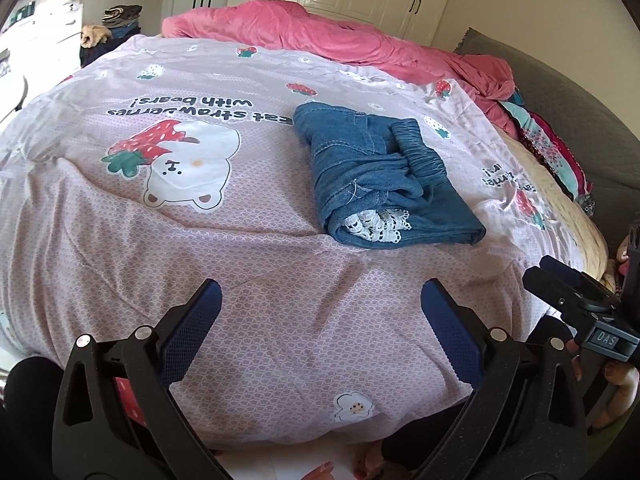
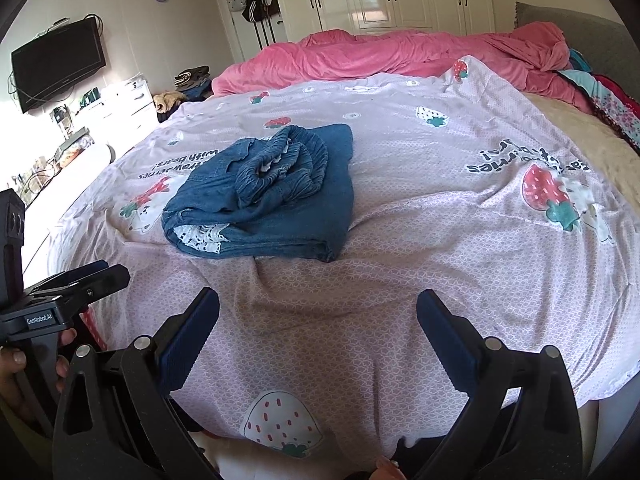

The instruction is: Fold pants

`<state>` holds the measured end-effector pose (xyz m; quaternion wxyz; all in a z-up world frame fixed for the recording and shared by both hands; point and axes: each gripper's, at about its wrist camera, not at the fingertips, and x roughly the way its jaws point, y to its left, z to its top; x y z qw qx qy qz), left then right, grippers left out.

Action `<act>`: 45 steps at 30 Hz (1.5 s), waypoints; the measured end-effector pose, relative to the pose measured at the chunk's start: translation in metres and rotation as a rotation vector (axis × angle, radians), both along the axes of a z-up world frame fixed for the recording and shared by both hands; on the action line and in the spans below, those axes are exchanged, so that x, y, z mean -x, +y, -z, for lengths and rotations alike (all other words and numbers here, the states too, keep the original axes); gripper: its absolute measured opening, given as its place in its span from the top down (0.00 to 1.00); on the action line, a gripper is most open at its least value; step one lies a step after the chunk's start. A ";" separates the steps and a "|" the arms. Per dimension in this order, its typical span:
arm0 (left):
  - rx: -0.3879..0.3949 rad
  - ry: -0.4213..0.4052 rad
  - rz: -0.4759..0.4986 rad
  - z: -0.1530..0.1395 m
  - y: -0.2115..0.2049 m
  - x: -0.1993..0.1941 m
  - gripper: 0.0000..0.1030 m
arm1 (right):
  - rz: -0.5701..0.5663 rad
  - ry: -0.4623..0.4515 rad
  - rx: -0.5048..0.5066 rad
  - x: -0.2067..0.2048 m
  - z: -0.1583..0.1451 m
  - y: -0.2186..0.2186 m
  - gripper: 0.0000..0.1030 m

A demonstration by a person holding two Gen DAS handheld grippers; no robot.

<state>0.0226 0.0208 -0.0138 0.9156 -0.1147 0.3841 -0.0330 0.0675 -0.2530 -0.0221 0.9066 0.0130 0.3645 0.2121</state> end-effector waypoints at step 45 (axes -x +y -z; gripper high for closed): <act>-0.021 -0.003 -0.014 -0.004 0.001 0.002 0.09 | 0.013 0.004 0.042 0.002 0.003 0.006 0.04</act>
